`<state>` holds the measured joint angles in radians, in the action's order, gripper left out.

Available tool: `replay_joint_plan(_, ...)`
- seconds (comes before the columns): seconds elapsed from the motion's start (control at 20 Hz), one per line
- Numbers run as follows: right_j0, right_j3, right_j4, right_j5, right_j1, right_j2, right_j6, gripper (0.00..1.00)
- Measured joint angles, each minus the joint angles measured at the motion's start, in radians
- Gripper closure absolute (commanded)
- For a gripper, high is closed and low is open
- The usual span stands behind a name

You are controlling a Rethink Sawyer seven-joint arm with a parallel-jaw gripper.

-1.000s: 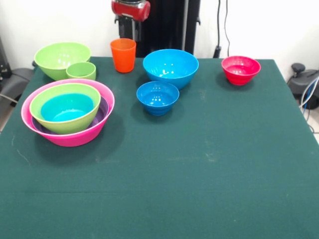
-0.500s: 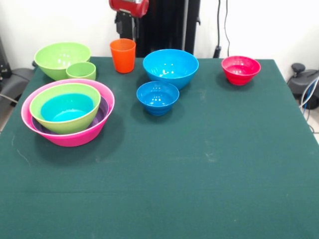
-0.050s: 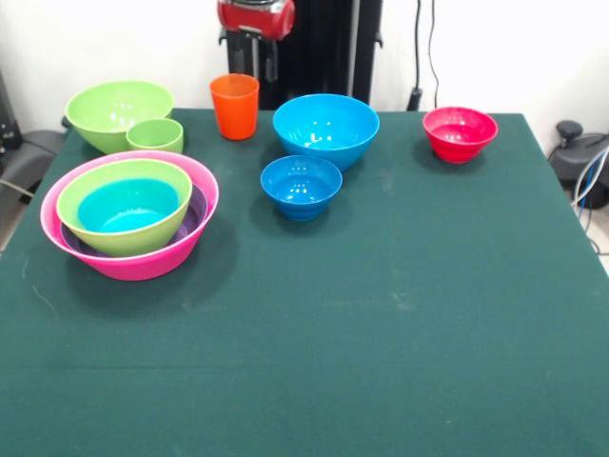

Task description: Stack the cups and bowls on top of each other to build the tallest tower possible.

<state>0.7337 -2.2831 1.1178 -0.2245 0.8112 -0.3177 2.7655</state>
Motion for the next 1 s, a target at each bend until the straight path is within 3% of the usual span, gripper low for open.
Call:
replay_joint_plan(0.65,0.006,0.000,-0.033,-0.014,-0.002,-0.090,0.000,0.00)
replay_joint_plan(1.0,0.000,0.005,-0.033,-0.014,-0.026,-0.091,0.000,0.00)
